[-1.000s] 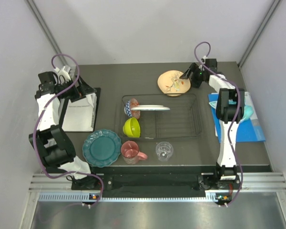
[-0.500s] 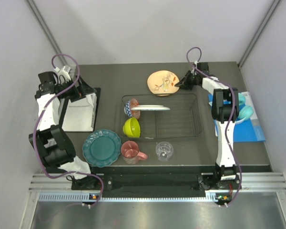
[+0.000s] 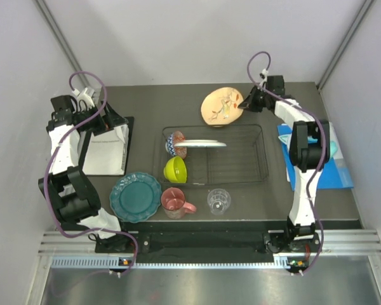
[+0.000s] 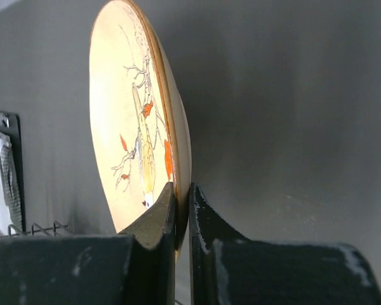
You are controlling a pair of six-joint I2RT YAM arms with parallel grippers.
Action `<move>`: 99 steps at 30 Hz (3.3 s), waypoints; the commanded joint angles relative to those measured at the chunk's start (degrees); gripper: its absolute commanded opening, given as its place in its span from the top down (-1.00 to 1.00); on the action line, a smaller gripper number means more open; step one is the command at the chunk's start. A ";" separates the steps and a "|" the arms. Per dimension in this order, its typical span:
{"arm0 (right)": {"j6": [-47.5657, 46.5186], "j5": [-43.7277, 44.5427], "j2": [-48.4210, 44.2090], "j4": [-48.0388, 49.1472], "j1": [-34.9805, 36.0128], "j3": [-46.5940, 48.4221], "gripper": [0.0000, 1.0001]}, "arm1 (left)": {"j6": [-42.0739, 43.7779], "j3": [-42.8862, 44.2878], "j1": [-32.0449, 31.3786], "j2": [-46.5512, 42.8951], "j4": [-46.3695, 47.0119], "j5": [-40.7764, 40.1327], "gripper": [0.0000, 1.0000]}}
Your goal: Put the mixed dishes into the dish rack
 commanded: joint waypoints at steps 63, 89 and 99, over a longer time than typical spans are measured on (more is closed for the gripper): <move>-79.18 79.65 -65.47 1.21 73.49 -33.53 1.00 | 4.71 -1.62 -0.09 -6.02 -3.74 -3.80 -0.98; -89.22 76.24 -64.68 7.92 75.16 -46.54 1.00 | 6.03 -3.82 -0.09 -6.81 -3.65 -4.24 -0.98; -96.25 78.35 -65.03 13.62 76.13 -51.20 1.00 | 6.64 -3.82 -0.09 -6.11 -3.74 -2.92 -0.98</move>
